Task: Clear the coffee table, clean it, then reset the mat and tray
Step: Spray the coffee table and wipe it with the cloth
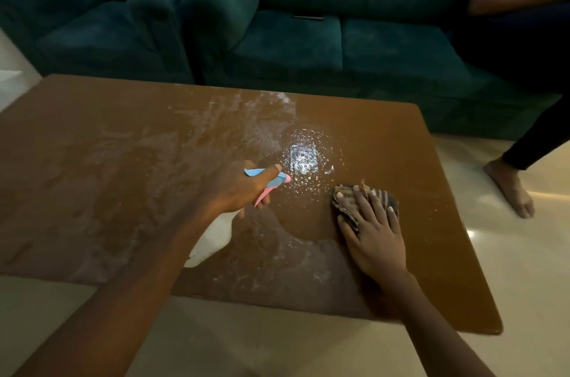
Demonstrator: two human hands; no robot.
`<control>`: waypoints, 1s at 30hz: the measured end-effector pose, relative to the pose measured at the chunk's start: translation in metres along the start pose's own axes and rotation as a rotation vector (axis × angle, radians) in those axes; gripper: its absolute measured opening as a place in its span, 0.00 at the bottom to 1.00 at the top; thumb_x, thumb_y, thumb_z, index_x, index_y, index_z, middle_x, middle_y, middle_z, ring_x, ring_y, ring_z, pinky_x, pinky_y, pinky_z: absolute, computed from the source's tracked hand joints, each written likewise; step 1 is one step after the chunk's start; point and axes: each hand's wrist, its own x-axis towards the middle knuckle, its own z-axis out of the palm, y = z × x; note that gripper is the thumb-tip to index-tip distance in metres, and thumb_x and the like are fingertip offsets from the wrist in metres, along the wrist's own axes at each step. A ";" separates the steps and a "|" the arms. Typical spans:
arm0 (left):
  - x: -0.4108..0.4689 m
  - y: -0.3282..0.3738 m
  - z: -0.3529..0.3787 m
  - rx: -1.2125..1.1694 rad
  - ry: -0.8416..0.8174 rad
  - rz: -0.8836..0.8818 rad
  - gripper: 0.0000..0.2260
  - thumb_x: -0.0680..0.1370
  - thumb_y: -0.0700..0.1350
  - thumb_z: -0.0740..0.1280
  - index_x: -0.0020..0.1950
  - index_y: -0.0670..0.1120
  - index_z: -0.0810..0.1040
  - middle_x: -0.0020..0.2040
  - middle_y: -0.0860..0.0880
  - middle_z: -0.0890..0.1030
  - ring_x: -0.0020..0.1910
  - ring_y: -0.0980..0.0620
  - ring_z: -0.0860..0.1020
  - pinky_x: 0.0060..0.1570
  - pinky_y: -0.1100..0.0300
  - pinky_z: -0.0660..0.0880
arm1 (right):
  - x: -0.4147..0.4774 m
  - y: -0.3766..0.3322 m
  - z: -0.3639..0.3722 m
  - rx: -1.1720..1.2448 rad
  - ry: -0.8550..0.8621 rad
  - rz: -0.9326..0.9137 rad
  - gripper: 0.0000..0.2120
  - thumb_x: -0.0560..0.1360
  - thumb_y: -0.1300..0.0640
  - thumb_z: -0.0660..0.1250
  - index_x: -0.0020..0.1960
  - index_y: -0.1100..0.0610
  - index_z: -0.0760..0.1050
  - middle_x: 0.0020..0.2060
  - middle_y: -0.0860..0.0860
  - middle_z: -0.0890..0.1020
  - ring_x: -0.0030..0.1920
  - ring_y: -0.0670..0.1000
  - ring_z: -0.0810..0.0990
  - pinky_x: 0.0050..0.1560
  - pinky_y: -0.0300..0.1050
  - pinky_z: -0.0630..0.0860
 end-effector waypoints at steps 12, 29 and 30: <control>-0.092 -0.034 0.039 -0.146 0.226 -0.062 0.30 0.70 0.70 0.59 0.39 0.44 0.83 0.32 0.49 0.83 0.33 0.48 0.83 0.45 0.50 0.80 | -0.001 0.008 0.001 0.007 -0.039 -0.052 0.26 0.81 0.36 0.41 0.78 0.33 0.41 0.79 0.41 0.39 0.79 0.48 0.36 0.78 0.56 0.38; -0.136 -0.064 0.021 -0.097 0.165 -0.119 0.22 0.79 0.62 0.59 0.42 0.45 0.80 0.34 0.44 0.82 0.21 0.53 0.74 0.24 0.60 0.72 | -0.008 -0.001 -0.005 -0.015 -0.068 0.030 0.24 0.83 0.38 0.45 0.73 0.32 0.35 0.79 0.41 0.40 0.79 0.48 0.37 0.77 0.54 0.37; -0.135 -0.067 0.020 -0.117 0.162 -0.116 0.23 0.78 0.63 0.58 0.41 0.46 0.80 0.34 0.46 0.82 0.23 0.52 0.77 0.27 0.58 0.74 | -0.008 -0.002 -0.004 -0.013 -0.065 0.035 0.24 0.83 0.38 0.45 0.73 0.32 0.36 0.80 0.41 0.40 0.79 0.48 0.37 0.77 0.54 0.37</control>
